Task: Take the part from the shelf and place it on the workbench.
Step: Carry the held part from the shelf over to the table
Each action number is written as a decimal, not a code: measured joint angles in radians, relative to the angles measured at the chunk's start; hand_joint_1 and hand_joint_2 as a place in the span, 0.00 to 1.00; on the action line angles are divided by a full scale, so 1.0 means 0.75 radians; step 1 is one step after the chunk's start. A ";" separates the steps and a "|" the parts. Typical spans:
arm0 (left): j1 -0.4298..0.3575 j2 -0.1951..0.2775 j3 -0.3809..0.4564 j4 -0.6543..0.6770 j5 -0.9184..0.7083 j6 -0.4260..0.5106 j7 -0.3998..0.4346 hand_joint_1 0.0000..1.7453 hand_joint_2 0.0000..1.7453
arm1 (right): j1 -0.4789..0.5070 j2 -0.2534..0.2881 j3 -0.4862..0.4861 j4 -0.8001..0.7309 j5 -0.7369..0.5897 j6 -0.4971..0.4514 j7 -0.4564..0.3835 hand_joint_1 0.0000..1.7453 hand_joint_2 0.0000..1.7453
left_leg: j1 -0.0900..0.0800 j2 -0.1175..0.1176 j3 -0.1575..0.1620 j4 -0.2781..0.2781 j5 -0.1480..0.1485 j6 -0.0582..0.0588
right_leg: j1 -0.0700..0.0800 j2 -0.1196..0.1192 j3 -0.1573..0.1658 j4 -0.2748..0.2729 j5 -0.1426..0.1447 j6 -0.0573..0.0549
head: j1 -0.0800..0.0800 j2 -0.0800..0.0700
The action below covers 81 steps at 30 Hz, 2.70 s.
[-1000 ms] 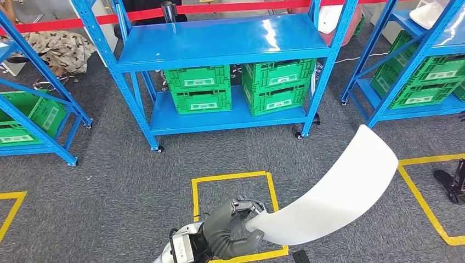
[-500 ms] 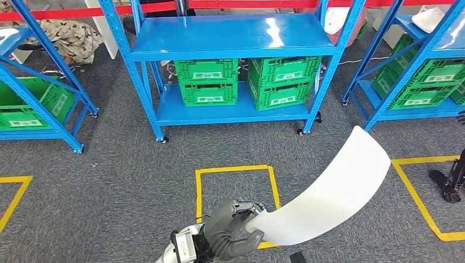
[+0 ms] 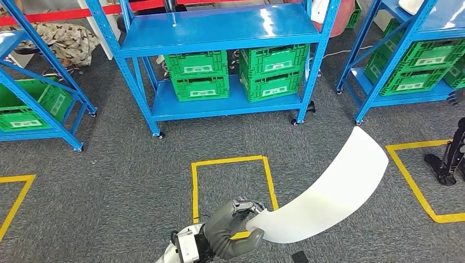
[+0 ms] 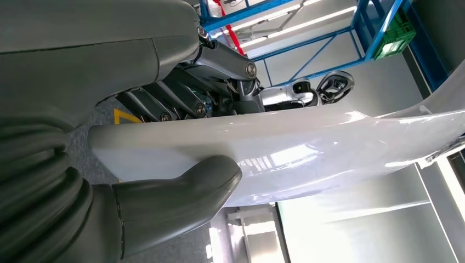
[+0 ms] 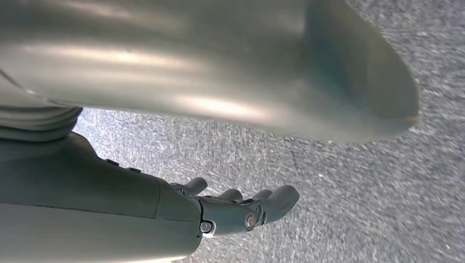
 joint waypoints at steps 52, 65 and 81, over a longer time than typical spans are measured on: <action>-0.008 0.001 -0.035 0.018 0.029 -0.008 0.001 1.00 1.00 | 0.000 -0.011 -0.033 0.000 0.032 -0.013 -0.001 0.00 0.00 | -0.006 0.013 0.080 -0.259 0.198 0.072 | -0.005 0.003 0.032 0.123 -0.067 0.082 | 0.019 0.000; 0.004 0.015 -0.050 -0.043 0.014 0.019 0.014 1.00 1.00 | -0.002 -0.002 -0.048 0.000 0.038 -0.028 -0.029 0.00 0.00 | 0.000 0.002 0.026 0.086 -0.004 0.007 | -0.001 -0.006 -0.065 0.010 0.045 0.004 | -0.009 0.000; -0.031 -0.002 -0.073 -0.008 0.017 -0.023 0.005 1.00 1.00 | -0.028 -0.001 -0.098 0.000 0.061 -0.008 -0.020 0.00 0.00 | -0.016 0.011 0.126 -0.285 0.176 0.093 | -0.003 -0.001 -0.089 0.280 -0.070 0.085 | 0.018 0.000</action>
